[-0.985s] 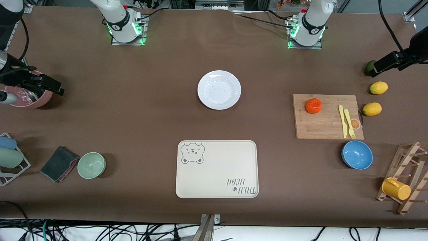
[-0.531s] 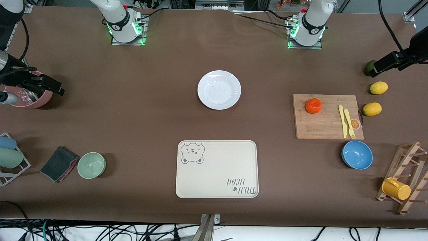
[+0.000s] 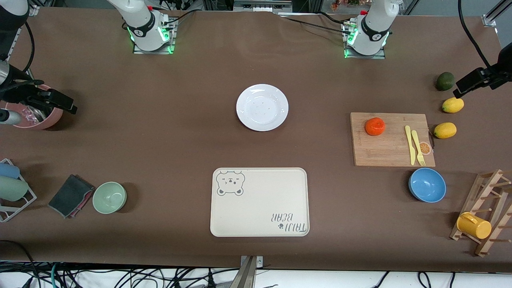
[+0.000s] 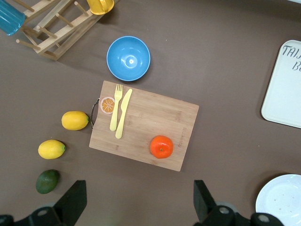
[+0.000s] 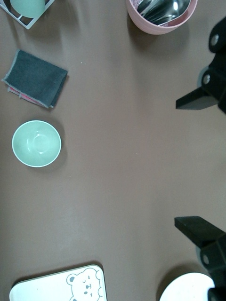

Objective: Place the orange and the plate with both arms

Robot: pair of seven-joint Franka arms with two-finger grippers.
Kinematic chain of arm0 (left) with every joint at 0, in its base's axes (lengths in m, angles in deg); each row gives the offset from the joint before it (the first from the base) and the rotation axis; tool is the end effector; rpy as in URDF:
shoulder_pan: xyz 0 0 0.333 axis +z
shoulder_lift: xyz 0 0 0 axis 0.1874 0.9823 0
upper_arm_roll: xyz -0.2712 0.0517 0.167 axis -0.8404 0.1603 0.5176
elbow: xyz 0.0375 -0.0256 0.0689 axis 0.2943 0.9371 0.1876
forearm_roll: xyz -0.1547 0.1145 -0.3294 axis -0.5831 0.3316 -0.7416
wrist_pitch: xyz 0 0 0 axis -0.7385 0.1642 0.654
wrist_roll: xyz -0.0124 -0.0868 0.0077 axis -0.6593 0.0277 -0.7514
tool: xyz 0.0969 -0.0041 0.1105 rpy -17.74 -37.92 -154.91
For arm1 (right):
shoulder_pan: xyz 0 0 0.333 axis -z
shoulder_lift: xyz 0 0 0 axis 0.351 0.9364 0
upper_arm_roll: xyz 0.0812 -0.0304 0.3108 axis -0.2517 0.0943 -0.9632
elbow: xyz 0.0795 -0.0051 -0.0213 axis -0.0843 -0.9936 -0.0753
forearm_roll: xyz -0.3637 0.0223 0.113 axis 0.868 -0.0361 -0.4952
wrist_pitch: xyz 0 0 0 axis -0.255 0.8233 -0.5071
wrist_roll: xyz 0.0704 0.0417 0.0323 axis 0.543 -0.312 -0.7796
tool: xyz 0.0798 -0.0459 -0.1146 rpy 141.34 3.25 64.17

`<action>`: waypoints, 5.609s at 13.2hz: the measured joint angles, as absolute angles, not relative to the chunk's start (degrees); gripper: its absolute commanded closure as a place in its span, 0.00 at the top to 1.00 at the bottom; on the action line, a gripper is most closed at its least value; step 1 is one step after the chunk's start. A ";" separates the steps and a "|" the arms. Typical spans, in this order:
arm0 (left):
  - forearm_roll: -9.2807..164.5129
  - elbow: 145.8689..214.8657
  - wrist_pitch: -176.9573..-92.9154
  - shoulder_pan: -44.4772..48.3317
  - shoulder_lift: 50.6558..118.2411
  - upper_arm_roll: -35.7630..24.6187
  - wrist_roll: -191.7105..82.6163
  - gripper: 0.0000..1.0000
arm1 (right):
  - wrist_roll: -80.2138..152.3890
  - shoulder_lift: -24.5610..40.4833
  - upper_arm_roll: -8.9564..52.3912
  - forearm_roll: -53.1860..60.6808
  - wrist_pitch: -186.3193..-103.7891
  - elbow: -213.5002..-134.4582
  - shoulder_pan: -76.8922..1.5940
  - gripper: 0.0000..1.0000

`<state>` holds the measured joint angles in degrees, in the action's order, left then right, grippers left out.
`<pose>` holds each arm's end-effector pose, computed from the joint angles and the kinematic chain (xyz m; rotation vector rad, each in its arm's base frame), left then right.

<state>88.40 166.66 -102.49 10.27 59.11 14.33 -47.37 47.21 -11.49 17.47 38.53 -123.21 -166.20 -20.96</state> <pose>0.5337 0.0152 0.6134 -3.0808 -0.4030 0.0394 0.5675 -0.0021 0.5489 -3.1008 0.1906 0.0450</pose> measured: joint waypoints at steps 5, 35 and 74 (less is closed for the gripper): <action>88.32 166.67 -102.50 9.20 59.97 13.86 -47.93 1.00 | 47.21 -11.49 17.47 38.53 -123.21 -166.20 -20.96 1.00; 84.33 167.58 -105.73 9.21 62.61 13.85 -52.79 1.00 | 47.21 -11.46 17.52 38.53 -123.18 -166.20 -20.95 1.00; 87.51 168.13 -100.96 9.60 66.22 13.69 -51.93 1.00 | 47.21 -11.43 17.52 38.53 -123.15 -166.22 -20.95 1.00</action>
